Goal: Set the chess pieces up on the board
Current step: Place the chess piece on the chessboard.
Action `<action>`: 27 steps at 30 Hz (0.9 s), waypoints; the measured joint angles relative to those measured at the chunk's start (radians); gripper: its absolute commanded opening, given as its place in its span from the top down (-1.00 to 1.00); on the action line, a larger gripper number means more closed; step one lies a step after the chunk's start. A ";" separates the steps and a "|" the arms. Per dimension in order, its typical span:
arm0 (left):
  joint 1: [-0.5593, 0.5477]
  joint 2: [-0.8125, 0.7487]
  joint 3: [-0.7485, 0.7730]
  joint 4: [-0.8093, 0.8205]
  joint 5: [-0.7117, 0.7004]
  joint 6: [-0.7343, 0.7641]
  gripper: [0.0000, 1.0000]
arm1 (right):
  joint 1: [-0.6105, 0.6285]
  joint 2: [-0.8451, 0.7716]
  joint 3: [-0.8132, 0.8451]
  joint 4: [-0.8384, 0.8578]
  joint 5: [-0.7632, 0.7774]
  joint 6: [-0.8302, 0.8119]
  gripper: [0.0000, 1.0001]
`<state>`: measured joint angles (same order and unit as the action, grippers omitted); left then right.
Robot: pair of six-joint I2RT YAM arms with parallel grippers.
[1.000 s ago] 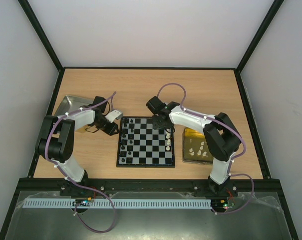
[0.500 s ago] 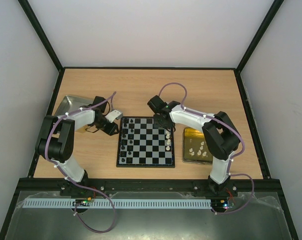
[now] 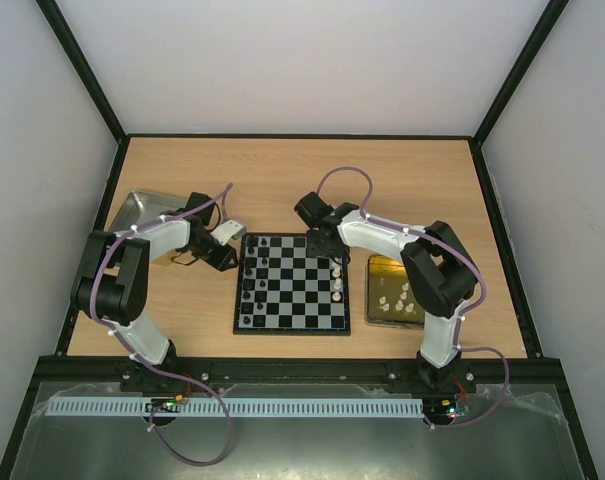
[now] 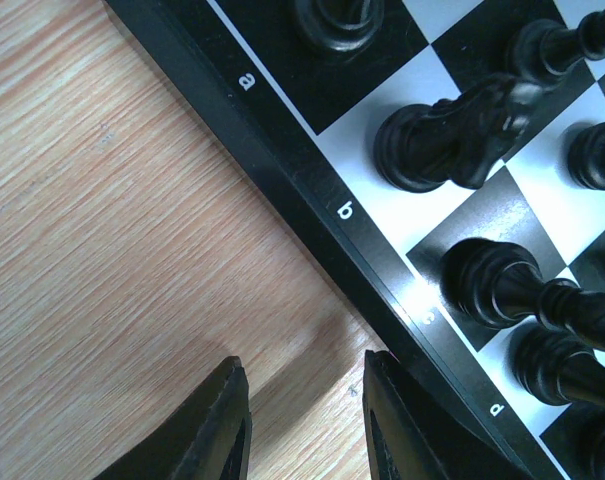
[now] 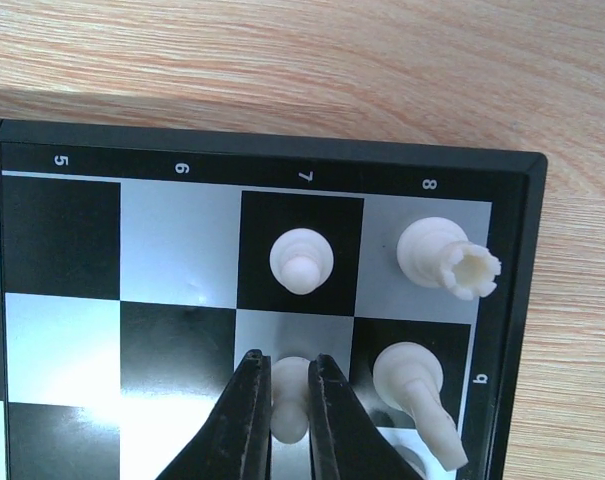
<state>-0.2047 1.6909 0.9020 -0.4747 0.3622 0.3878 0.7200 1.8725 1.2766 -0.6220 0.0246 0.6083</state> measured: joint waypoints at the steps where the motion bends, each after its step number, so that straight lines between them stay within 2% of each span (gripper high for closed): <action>1: 0.000 0.000 0.000 0.000 0.000 0.000 0.34 | 0.000 0.001 0.000 0.000 0.000 0.000 0.82; 5: 0.000 0.000 0.000 0.000 0.000 0.000 0.34 | 0.000 0.005 0.000 0.001 -0.001 -0.002 0.69; 20: 0.000 0.000 0.000 0.000 0.000 0.000 0.34 | 0.000 0.005 0.008 0.002 0.000 -0.003 0.66; 27: 0.000 0.000 0.000 0.000 0.000 0.000 0.34 | 0.000 -0.062 0.019 -0.032 0.015 -0.003 0.66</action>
<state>-0.2043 1.6909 0.9020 -0.4744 0.3622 0.3878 0.7200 1.8103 1.2953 -0.6544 0.0399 0.6056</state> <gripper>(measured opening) 0.330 0.169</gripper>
